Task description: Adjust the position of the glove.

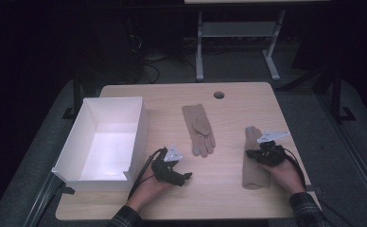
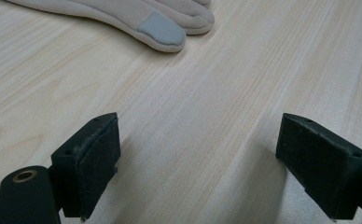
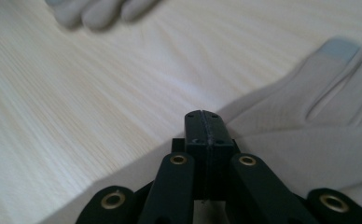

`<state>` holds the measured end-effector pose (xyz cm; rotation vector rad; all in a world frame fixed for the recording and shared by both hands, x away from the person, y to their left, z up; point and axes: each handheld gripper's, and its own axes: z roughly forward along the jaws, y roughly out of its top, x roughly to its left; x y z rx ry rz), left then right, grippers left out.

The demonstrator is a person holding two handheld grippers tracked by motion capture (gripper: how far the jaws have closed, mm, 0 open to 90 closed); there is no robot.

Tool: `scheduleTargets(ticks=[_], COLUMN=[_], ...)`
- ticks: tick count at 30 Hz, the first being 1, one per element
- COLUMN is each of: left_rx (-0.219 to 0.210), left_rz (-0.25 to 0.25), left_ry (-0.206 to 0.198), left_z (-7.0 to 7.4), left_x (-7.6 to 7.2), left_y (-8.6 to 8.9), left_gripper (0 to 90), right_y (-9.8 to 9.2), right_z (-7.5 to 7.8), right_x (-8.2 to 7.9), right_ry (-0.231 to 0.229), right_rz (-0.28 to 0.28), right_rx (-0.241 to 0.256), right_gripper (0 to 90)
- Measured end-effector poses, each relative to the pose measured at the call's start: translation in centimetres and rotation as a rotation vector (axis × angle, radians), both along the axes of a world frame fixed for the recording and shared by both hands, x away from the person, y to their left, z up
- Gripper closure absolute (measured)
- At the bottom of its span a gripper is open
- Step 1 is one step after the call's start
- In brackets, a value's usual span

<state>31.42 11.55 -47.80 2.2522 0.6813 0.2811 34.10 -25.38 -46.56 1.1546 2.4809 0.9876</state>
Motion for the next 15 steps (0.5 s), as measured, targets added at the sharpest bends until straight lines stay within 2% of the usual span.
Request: scheduleTargets(ticks=[2, 8, 15], left_rx=[0.000, 0.000, 0.002], left_rz=[0.000, 0.000, -0.002], left_ry=[0.000, 0.000, -0.005], left_z=[0.0, 0.0, 0.0], left_x=[0.0, 0.0, 0.0], left_y=[0.0, 0.0, 0.0], left_gripper=[13.1, 13.1, 13.1], right_y=[-0.2, 0.0, 1.4], right_z=[-0.2, -0.3, -0.3], right_x=[0.0, -0.3, -0.8], right_ry=[-0.001, 0.002, 0.007], right_rz=[-0.006, 0.001, 0.069], right_rx=[0.023, 0.038, 0.038], right_gripper=[90.0, 90.0, 90.0])
